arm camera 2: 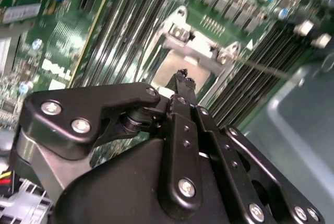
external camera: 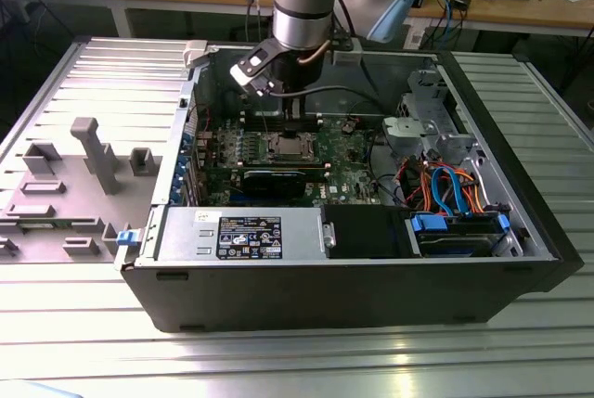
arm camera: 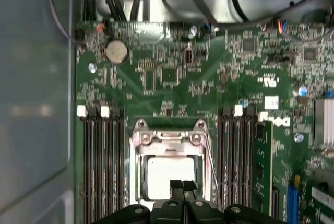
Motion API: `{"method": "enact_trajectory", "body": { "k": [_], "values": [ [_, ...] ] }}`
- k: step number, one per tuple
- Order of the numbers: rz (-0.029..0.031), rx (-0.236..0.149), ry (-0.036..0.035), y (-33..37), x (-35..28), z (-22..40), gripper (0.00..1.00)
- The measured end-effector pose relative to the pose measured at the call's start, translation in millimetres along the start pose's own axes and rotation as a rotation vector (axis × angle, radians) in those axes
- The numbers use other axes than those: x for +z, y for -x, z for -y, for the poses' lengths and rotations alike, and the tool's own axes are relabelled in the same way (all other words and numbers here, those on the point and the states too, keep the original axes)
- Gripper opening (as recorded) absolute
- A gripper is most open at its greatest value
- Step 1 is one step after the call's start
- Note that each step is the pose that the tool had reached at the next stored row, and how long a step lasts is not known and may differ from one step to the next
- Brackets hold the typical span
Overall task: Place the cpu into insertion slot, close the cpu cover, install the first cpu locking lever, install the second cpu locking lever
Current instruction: 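Close the cpu cover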
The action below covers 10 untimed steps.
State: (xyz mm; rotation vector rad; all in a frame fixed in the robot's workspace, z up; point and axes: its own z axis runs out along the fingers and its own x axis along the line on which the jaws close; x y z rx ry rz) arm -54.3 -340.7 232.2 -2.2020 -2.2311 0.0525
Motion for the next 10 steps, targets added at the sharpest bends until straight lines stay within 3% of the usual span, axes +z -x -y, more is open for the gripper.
{"method": "enact_trajectory", "body": {
  "k": [3,5,10],
  "values": [
    [0.0002,-0.006,0.0,-0.1,4.0,0.2,0.11],
    [0.0008,-0.024,0.0003,-0.2,9.9,1.1,0.11],
    [0.0012,-0.041,0.0006,-0.7,21.3,8.6,0.11]
  ]
}}
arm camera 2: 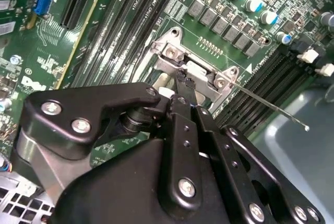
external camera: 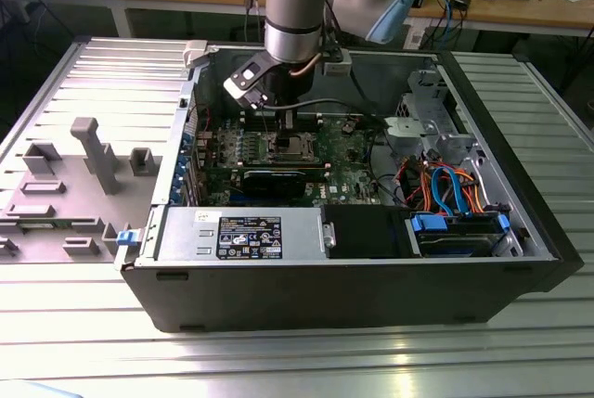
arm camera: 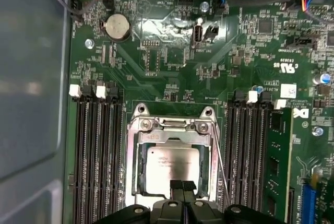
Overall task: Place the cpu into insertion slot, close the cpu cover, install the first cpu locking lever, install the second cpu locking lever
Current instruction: 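Close the cpu cover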
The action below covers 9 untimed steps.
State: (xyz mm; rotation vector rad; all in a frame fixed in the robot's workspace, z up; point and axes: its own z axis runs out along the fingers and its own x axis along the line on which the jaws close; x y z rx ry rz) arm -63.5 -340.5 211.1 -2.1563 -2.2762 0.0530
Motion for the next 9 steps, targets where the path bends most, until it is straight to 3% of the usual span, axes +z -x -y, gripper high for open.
{"method": "enact_trajectory", "body": {
  "k": [4,9],
  "values": [
    [0.0004,0.0,-0.0002,0.0,5.2,0.0,0.11],
    [-0.0006,0.0,0.0006,-0.1,4.1,-2.1,0.11]
  ]
}}
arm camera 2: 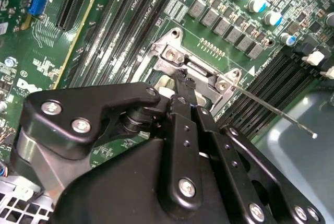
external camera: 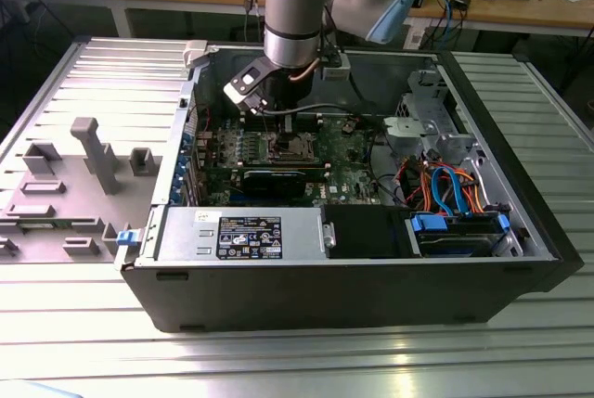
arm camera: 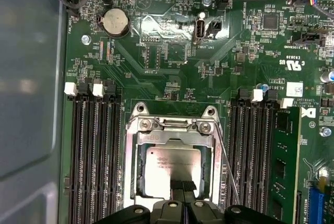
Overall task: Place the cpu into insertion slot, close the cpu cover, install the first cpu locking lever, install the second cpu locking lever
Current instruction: 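Close the cpu cover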
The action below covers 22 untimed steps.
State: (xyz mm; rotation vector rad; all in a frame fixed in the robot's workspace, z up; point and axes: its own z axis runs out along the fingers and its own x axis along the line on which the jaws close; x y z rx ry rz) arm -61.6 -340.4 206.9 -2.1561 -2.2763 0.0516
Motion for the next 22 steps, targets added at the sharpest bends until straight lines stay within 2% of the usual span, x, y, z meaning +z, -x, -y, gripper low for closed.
{"method": "enact_trajectory", "body": {
  "k": [2,4,7,9,12,16,22],
  "values": [
    [0.0007,0.0,-0.002,0.4,-1.2,-4.0,0.11],
    [0.0003,0.0,-0.005,0.9,-2.2,-10.9,0.11],
    [-0.0034,0.0,-0.0066,1.2,-5.1,-15.8,0.11],
    [-0.0051,0.0,-0.007,1.3,-9.5,-16.6,0.11],
    [-0.0072,0.0,-0.007,1.5,-19.3,-16.7,0.11],
    [-0.0077,0.0,-0.007,1.7,-30.2,-16.5,0.11],
    [-0.0077,0.0,-0.007,1.8,-38.6,-16.2,0.11]
  ]
}}
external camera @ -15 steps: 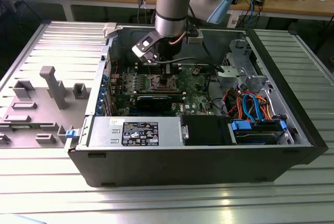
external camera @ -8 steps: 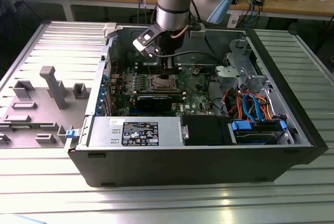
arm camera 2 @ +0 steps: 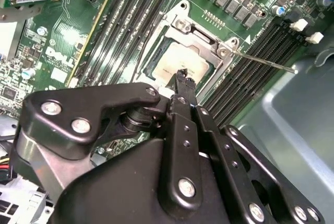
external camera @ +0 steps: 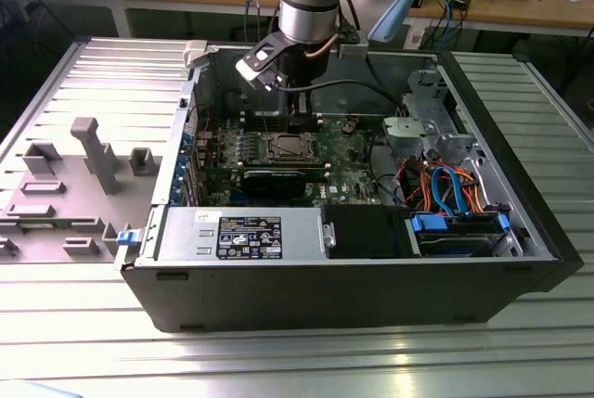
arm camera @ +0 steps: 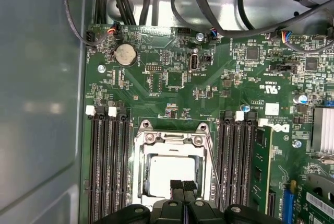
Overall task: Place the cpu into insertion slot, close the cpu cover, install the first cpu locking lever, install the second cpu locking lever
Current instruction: 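Close the cpu cover, then install the first cpu locking lever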
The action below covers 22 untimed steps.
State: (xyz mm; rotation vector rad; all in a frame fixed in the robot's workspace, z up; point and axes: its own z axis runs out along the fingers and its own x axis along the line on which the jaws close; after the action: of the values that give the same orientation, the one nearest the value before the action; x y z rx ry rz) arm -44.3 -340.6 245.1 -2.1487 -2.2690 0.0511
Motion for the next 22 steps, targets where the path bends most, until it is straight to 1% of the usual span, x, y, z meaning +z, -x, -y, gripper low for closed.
{"method": "enact_trajectory", "body": {
  "k": [4,6,17,22],
  "values": [
    [-0.0007,0.0,0.0001,0.0,-0.8,0.0,0.11],
    [-0.0024,0.0,0.0002,0.0,-0.8,0.0,0.11],
    [-0.0041,-0.001,0.0003,0.0,-0.8,0.0,0.11],
    [-0.003,-0.033,0.0005,0.0,-0.8,0.0,0.11]
  ]
}}
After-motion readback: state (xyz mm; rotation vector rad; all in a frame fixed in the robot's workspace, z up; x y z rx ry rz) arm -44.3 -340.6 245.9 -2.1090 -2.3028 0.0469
